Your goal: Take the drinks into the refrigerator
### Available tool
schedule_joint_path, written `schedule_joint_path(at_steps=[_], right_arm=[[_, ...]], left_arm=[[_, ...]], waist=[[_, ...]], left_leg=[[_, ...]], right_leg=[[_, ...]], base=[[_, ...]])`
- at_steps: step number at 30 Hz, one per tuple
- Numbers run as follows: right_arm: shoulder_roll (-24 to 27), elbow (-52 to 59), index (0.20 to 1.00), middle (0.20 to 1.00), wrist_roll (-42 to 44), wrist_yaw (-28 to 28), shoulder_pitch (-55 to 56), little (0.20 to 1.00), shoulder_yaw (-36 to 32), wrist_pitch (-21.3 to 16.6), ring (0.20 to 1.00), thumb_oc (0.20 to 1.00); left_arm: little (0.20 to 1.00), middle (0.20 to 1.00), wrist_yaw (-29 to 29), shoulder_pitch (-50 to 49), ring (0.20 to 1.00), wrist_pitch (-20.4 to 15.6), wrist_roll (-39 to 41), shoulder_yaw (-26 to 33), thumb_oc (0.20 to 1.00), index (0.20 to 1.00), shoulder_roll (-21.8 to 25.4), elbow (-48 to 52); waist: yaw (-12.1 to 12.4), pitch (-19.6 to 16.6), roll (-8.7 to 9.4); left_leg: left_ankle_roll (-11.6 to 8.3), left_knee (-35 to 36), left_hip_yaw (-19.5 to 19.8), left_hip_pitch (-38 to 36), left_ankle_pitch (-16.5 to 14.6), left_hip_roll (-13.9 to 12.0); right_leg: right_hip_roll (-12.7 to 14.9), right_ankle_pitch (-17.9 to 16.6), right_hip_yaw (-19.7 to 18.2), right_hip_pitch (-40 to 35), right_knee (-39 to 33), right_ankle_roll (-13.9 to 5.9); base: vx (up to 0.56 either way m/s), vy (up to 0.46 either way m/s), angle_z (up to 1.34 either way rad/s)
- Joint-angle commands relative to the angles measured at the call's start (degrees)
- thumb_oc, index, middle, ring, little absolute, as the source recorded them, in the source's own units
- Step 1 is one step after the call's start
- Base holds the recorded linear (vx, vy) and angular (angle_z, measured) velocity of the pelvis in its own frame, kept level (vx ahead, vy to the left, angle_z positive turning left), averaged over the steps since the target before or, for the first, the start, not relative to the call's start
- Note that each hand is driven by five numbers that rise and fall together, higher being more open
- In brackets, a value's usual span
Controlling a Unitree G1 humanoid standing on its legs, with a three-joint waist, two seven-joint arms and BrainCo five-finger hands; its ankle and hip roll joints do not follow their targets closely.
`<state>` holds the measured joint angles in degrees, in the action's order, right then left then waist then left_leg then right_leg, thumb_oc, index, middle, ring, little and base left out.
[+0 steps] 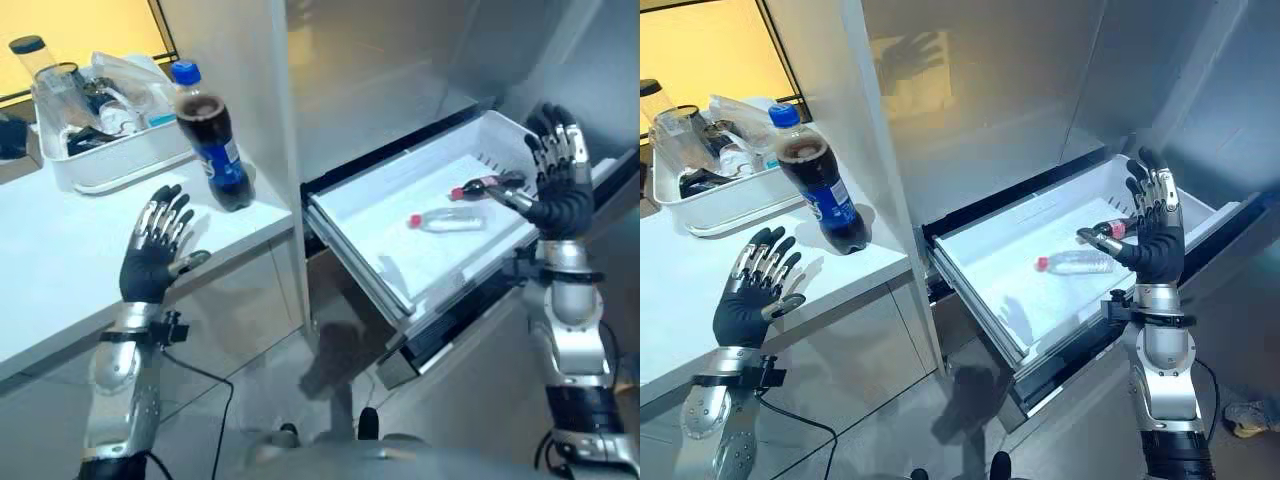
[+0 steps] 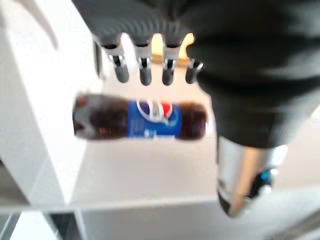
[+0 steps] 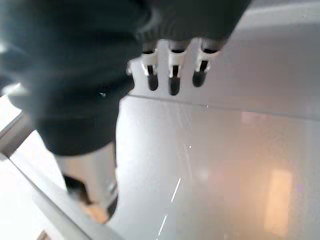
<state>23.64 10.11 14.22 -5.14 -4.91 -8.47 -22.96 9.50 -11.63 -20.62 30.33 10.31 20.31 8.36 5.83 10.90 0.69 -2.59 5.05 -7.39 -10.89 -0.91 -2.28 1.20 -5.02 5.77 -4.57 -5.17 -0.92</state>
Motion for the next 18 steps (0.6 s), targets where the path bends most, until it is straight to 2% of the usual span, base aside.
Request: schedule_joint_path(at_steps=[1, 5, 9, 18], right_arm=[[0.8, 2.7, 1.0, 1.0, 1.2, -0.2, -5.1, 1.0, -1.1, -2.8, 1.0, 1.0], [0.8, 2.7, 1.0, 1.0, 1.1, -0.2, -5.4, 1.0, -0.6, -2.6, 1.0, 1.0], [0.6, 2.5, 1.0, 1.0, 0.3, -0.5, -4.9, 1.0, -0.3, -2.2, 1.0, 1.0], [0.7, 2.5, 1.0, 1.0, 0.7, -0.1, -4.7, 1.0, 0.1, -1.8, 1.0, 1.0]], left_arm=[[1.0, 1.0, -3.0, 1.1, 1.0, -3.6, -3.0, 2.7, 1.0, 1.0, 2.6, 1.0], [1.0, 1.0, -4.6, 1.9, 1.0, -4.1, -3.2, 3.2, 1.0, 1.0, 1.4, 0.8], [1.0, 1.0, -9.6, 2.6, 1.0, -4.7, -7.2, 4.7, 1.0, 1.0, -0.4, -0.2], [1.0, 1.0, -14.6, 4.4, 1.0, -4.0, -12.8, 4.6, 1.0, 1.0, 0.3, -3.5]], waist=[[0.8, -0.7, 2.9], [1.1, -0.5, 3.04], [1.3, -0.5, 3.09], [0.8, -0.3, 2.86]], left_leg=[[0.92, 0.0, 2.6, 1.0, -2.0, 1.4], [0.87, 0.0, 3.1, 1.2, -1.9, 1.4], [0.78, 0.0, 3.2, 1.3, -1.8, 1.4], [0.91, 0.0, 3.1, 1.1, -1.9, 1.4]], right_leg=[[4.2, 3.2, 2.6, -0.2, 6.0, -5.33], [4.3, 3.3, 2.7, -0.3, 6.0, -5.14], [4.3, 3.4, 3.2, -0.4, 5.9, -5.0], [4.2, 3.2, 3.0, -0.3, 5.9, -5.05]], base=[[-0.11, 0.129, 0.6], [0.0, -0.007, 0.12], [0.0, 0.0, 0.0], [0.0, 0.0, 0.0]])
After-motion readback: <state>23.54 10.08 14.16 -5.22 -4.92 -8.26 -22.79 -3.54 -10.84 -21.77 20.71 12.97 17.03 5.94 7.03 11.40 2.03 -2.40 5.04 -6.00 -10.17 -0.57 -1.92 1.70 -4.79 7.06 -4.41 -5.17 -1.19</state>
